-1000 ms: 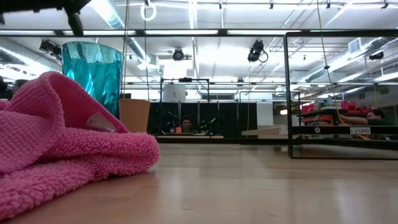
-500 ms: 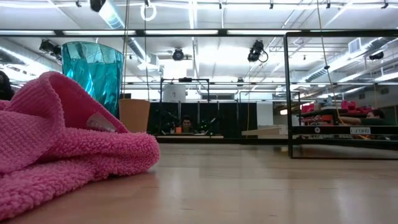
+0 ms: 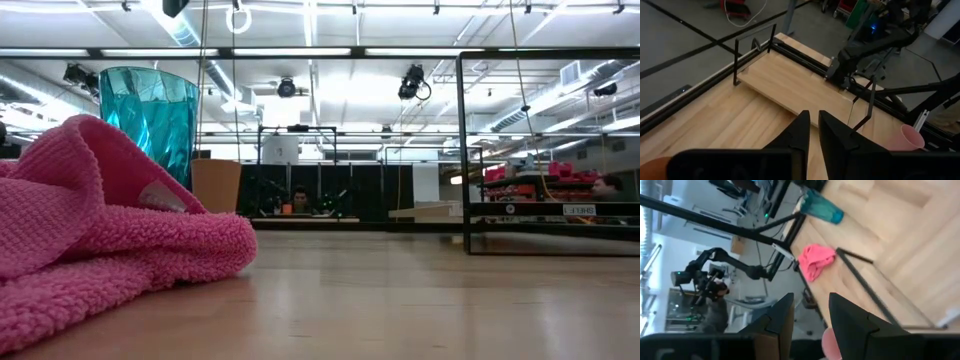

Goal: Stack small to large cups/mugs on shelf
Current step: Put the pink cup on the shelf

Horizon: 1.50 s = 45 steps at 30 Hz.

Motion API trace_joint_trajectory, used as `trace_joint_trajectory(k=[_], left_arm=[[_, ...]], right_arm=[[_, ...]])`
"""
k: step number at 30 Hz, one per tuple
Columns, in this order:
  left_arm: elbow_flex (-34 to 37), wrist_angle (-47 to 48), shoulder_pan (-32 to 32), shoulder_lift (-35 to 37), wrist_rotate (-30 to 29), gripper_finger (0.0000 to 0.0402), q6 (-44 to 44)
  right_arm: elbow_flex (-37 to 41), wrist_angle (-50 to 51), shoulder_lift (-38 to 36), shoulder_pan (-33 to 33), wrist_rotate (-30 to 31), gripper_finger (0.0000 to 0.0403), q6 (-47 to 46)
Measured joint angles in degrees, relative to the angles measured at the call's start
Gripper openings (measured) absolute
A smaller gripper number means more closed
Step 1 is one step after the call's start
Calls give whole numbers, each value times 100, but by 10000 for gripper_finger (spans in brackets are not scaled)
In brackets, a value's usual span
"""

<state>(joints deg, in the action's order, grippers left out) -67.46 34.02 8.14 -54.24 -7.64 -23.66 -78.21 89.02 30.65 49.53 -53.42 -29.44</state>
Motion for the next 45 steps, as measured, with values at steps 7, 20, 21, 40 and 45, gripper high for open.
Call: trace_joint_trajectory(k=[7,20,21,40,45], left_arm=[[0,-29,37,-151,-2,48,-234],[0,-31,26,-183,-2,43,-313],[0,-31,26,-185,-2,44,-313],[0,-32,26,-200,-4,41,-219],[0,-31,26,-200,-4,41,-122]], right_arm=[[2,-880,435,27,172,130,480],[10,-3624,1825,-139,269,130,1304],[10,-4053,1887,-140,352,130,1308],[16,-8021,2931,-2514,1844,130,517],[2,-7210,3074,-3844,1770,130,449]])
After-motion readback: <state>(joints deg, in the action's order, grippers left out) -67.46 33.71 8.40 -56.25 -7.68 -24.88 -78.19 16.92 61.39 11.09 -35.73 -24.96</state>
